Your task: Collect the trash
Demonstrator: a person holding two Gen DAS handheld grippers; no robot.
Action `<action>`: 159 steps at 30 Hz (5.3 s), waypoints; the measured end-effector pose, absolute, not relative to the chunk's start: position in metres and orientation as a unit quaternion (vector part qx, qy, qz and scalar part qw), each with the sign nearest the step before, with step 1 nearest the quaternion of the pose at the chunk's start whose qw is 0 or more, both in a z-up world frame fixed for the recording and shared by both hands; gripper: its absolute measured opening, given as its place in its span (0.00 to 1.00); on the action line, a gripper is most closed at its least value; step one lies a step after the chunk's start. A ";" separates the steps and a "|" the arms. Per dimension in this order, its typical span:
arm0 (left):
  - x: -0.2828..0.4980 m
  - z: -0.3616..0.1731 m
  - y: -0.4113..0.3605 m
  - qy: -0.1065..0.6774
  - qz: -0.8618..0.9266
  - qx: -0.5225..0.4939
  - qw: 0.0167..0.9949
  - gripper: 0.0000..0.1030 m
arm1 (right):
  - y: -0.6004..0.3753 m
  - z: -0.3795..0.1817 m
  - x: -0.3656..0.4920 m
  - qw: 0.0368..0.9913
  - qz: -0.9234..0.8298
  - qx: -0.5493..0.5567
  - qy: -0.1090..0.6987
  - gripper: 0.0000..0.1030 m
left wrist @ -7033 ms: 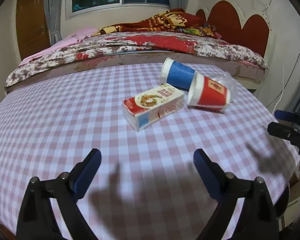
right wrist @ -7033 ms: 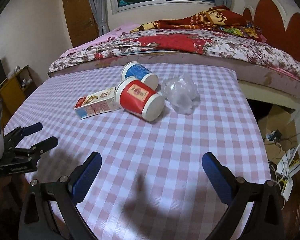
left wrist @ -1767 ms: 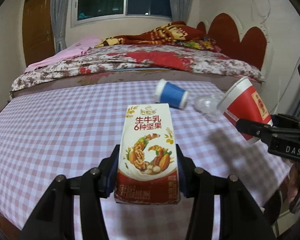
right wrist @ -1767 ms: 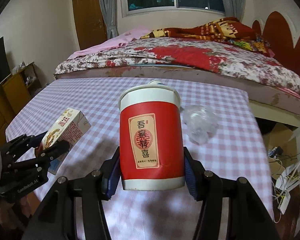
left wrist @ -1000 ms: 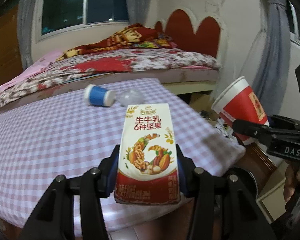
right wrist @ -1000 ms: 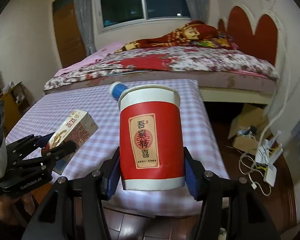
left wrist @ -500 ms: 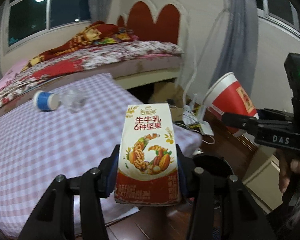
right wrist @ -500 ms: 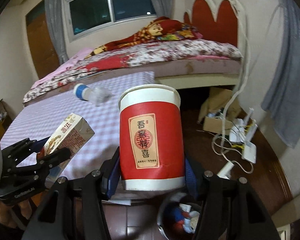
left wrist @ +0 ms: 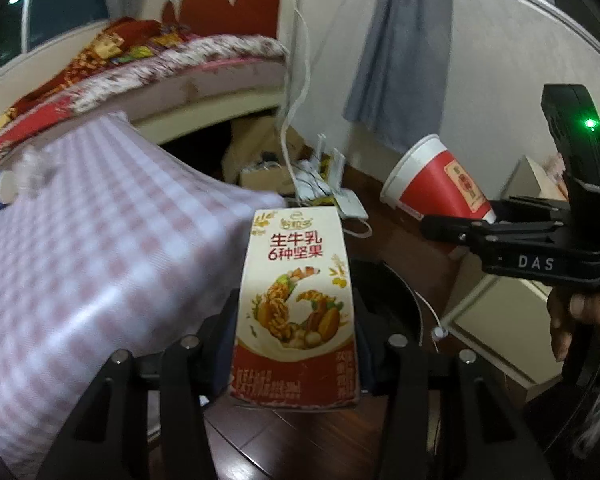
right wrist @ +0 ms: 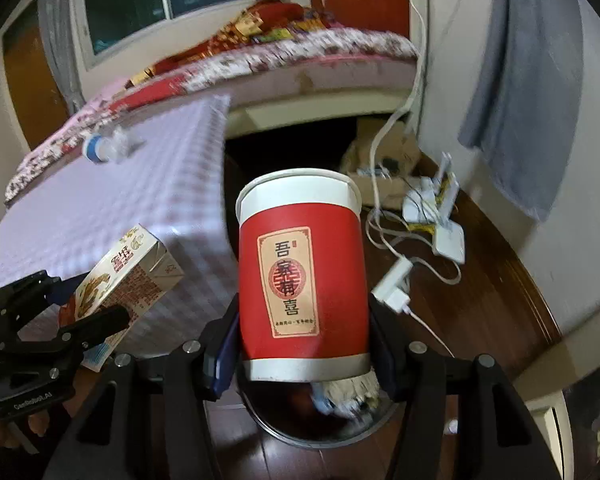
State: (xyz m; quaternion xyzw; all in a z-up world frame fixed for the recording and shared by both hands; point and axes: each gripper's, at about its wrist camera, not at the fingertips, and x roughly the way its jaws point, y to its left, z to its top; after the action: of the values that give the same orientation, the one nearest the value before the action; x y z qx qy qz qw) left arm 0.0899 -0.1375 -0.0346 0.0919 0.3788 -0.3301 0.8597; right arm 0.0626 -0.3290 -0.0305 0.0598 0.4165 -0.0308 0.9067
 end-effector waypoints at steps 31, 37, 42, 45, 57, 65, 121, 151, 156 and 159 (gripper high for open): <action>0.106 -0.123 -0.195 0.472 -0.369 0.111 0.792 0.49 | -0.358 -0.140 0.061 0.853 -0.034 0.019 0.520 0.57; 0.121 -0.133 -0.194 0.486 -0.366 0.077 0.790 0.86 | -0.359 -0.161 0.074 0.838 -0.055 -0.014 0.542 0.91; 0.131 -0.145 -0.186 0.494 -0.312 0.079 0.808 0.99 | -0.382 -0.172 0.075 0.823 -0.091 0.010 0.560 0.95; 0.130 -0.150 -0.185 0.490 -0.295 0.087 0.815 0.99 | -0.386 -0.173 0.075 0.821 -0.098 0.019 0.563 0.99; 0.126 -0.140 -0.179 0.474 -0.284 0.094 0.828 0.99 | -0.369 -0.163 0.080 0.830 -0.089 -0.004 0.551 0.99; 0.122 -0.124 -0.169 0.460 -0.270 0.092 0.841 0.99 | -0.356 -0.140 0.079 0.843 -0.079 -0.013 0.532 0.99; 0.224 0.010 0.150 0.363 -0.005 -0.011 0.932 0.99 | -0.077 0.014 0.252 0.914 0.128 -0.089 0.375 0.99; 0.396 -0.024 0.127 0.395 0.015 -0.024 0.918 0.99 | -0.026 -0.029 0.461 0.883 0.196 -0.055 0.422 0.26; 0.401 -0.029 0.147 0.402 0.047 -0.028 0.914 0.99 | -0.030 -0.029 0.457 0.882 0.205 -0.062 0.420 0.26; 0.395 -0.035 0.168 0.409 0.069 -0.041 0.909 0.99 | -0.032 -0.029 0.456 0.882 0.209 -0.058 0.418 0.26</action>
State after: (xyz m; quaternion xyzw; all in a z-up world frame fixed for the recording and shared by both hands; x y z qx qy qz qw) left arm 0.3955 0.1681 -0.0349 -0.0407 0.4087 0.0694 0.9091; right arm 0.4562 -0.0317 -0.0289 -0.0577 0.4185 0.2093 0.8819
